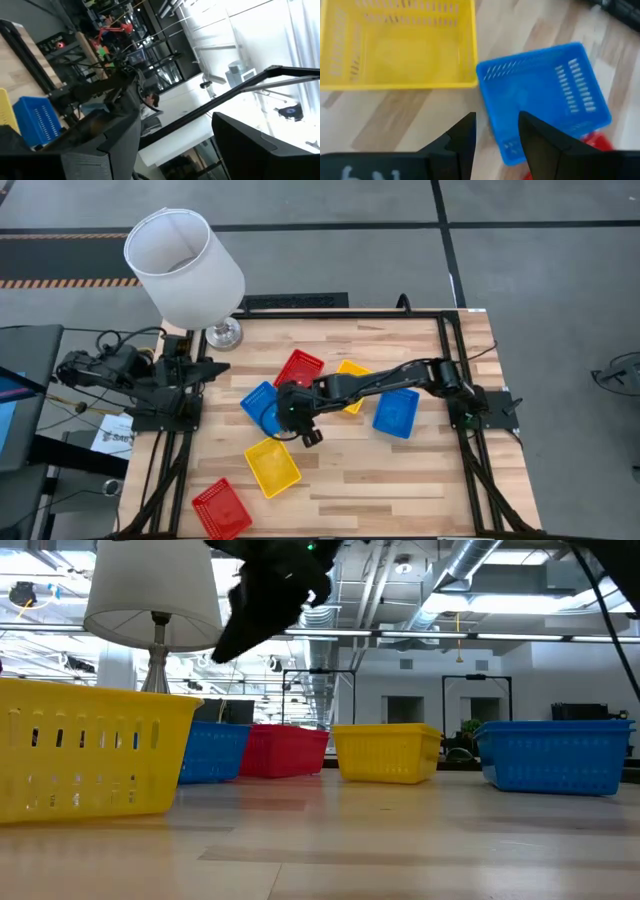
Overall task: Stack baskets by color
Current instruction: Stack the blue bin on the blue bins
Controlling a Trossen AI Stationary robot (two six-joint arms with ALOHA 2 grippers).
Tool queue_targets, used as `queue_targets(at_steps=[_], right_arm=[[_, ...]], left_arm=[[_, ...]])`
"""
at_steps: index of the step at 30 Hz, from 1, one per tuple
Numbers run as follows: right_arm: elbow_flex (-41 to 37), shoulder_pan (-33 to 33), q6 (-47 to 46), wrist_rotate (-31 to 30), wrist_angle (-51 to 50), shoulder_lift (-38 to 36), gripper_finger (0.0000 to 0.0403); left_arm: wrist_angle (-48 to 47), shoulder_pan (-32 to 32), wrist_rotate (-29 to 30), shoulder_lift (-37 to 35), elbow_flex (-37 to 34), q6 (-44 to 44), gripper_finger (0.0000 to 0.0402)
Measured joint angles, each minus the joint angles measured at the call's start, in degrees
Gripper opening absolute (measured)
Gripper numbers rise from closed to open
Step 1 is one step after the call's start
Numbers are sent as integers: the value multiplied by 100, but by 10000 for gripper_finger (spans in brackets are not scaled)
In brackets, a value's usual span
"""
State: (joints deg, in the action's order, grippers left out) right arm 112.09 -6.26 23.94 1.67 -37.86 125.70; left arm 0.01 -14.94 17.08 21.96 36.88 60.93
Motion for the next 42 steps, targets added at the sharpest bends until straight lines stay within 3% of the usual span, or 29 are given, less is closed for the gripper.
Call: queue_targets(at_steps=[8,22,25,30,35,42], right_arm=[[9,73,168,129,376,648,165],[15,286,-54,385,157,946,137],[7,258,-77,380,42,1028,111],[25,218,-176,362,-18,1059,17],[122,143,-264,251,-140,985,7],[924,164,-468,274,-263,544,5]], left_arm=[[-85,0,18,25,0,-25,233],[-179,0,125,12,0,-20,233],[-197,0,138,12,0,-20,233],[-254,0,178,15,0,-16,233],[-256,0,179,13,0,-20,233],[-269,2,177,12,0,-23,233]])
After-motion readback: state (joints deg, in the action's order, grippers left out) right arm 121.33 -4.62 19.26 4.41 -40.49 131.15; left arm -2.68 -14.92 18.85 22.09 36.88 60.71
